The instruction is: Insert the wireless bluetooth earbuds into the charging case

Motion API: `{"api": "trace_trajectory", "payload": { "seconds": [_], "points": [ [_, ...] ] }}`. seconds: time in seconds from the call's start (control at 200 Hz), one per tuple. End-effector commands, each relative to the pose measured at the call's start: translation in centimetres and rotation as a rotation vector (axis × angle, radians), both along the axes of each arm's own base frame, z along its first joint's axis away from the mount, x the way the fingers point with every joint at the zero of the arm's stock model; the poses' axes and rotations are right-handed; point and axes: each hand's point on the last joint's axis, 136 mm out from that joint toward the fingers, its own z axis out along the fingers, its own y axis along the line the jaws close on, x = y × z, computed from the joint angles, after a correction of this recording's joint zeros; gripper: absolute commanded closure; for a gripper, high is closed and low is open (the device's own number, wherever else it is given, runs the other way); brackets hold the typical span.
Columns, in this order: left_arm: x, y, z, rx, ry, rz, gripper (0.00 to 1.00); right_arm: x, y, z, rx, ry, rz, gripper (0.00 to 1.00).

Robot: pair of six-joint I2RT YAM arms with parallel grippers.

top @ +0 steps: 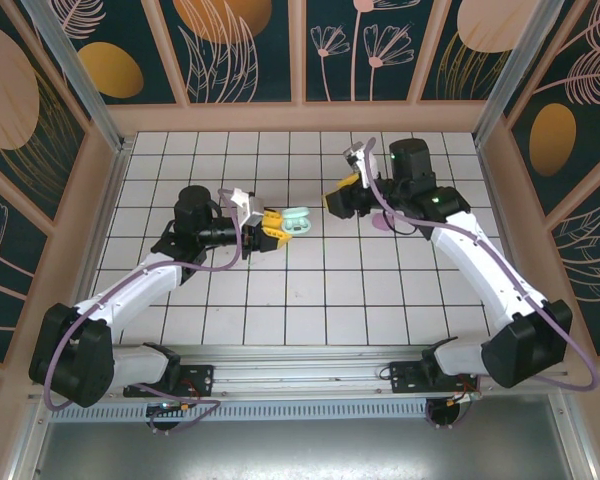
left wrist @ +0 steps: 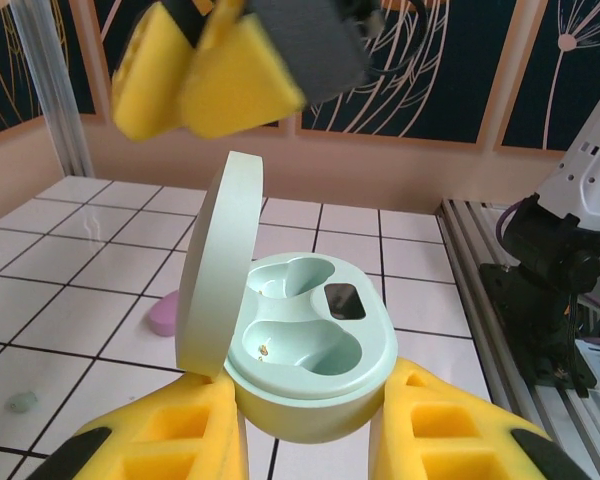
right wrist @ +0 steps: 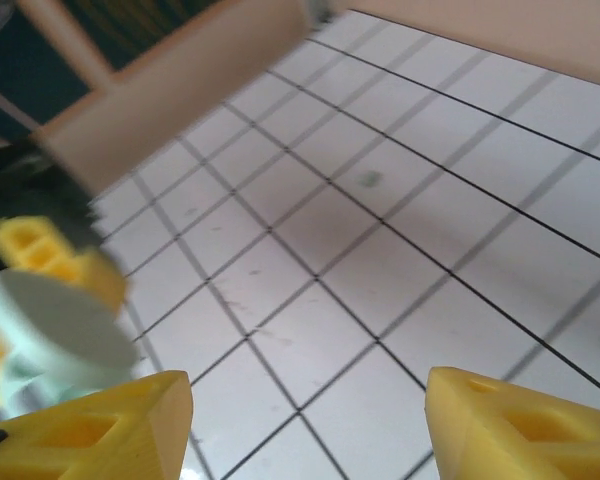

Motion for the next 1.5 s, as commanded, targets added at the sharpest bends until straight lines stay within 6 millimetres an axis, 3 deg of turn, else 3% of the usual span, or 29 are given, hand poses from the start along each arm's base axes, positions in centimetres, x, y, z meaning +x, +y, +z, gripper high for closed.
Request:
{"api": "trace_trajectory", "payload": {
  "seconds": [0.0,0.37,0.736,1.096,1.496],
  "points": [
    [-0.3,0.3,0.2,-0.007,-0.024,0.011,0.88,4.4,-2.4,-2.5,-0.096,0.05,-0.234,0.39],
    [-0.3,0.9,-0.4,0.003,-0.027,0.047,0.89,12.2,-4.8,-12.6,-0.398,0.245,-0.504,0.56],
    [0.1,1.1,-0.6,0.003,-0.028,0.063,0.89,15.5,-3.8,-20.0,-0.549,0.363,-0.544,0.64],
    [0.7,1.1,-1.2,0.006,-0.017,0.068,0.89,17.8,-3.0,-23.6,-0.615,0.365,-0.531,0.69],
    [1.2,1.2,-1.9,0.012,-0.004,0.072,0.89,18.4,-2.2,-25.6,-0.646,0.37,-0.493,0.7]
  ]
}}
